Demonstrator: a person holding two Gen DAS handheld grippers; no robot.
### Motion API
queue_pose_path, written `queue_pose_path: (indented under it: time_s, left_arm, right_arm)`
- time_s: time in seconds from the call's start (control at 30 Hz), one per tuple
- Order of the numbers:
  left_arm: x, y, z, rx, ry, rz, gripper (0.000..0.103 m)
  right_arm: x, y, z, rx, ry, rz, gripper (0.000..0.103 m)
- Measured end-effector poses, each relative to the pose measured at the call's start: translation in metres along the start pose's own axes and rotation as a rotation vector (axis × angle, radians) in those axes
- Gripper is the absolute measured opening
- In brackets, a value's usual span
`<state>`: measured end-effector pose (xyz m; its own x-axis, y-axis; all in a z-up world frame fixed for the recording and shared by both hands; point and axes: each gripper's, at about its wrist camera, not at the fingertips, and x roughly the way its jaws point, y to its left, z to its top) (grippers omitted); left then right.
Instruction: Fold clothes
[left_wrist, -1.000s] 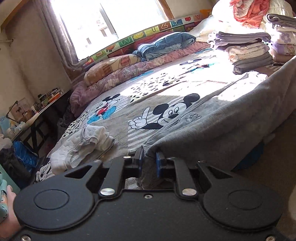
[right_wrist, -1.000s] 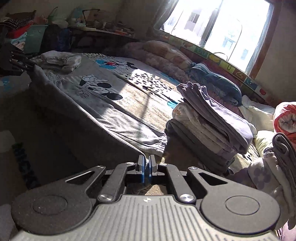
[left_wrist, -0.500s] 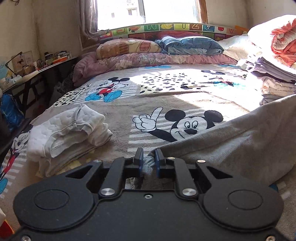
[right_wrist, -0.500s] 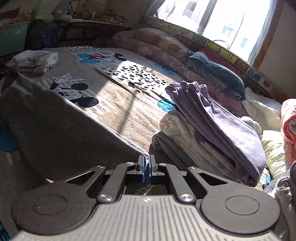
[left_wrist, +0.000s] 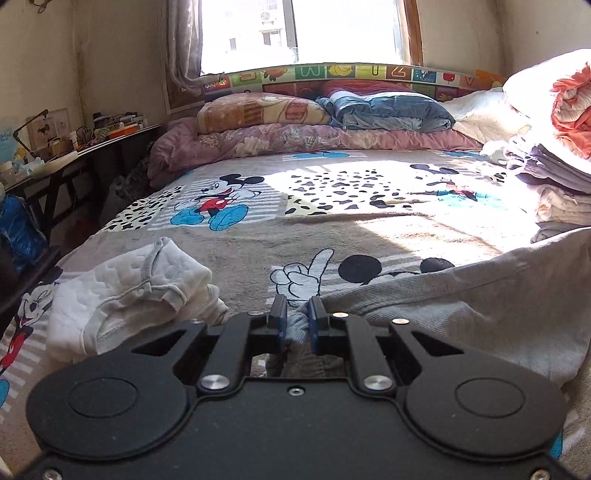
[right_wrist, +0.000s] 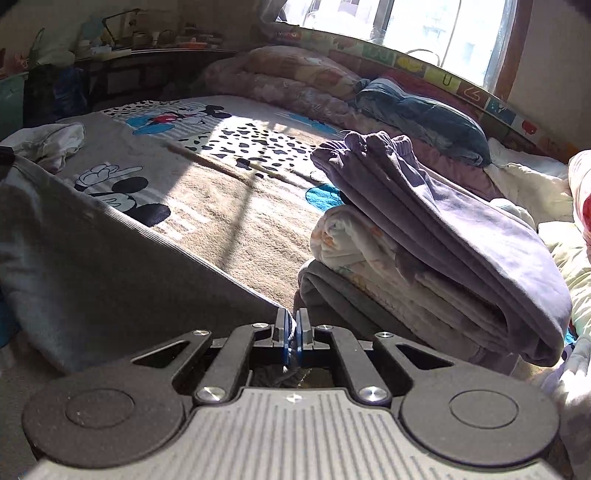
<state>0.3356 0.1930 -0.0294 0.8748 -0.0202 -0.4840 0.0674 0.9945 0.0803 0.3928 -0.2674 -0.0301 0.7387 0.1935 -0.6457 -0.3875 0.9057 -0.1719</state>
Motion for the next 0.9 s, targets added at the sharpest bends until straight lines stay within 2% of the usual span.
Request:
queue_pose_path:
  time_s: [0.3, 0.53, 0.77, 0.9]
  left_arm:
    - [0.031, 0.004, -0.007, -0.069, 0.029, 0.019, 0.011]
    - [0.039, 0.007, -0.013, -0.095, 0.043, 0.037, 0.011]
    - [0.047, 0.008, -0.018, -0.112, 0.05, 0.08, 0.011]
    - [0.05, 0.007, -0.02, -0.106, 0.06, 0.088, 0.01]
  right_arm:
    - [0.03, -0.003, 0.011, -0.005, 0.037, -0.003, 0.004]
    - [0.05, -0.004, 0.016, 0.001, 0.06, -0.005, 0.002]
    - [0.065, -0.008, 0.03, -0.04, 0.108, -0.067, 0.001]
    - [0.068, -0.017, 0.024, 0.061, 0.13, -0.027, 0.002]
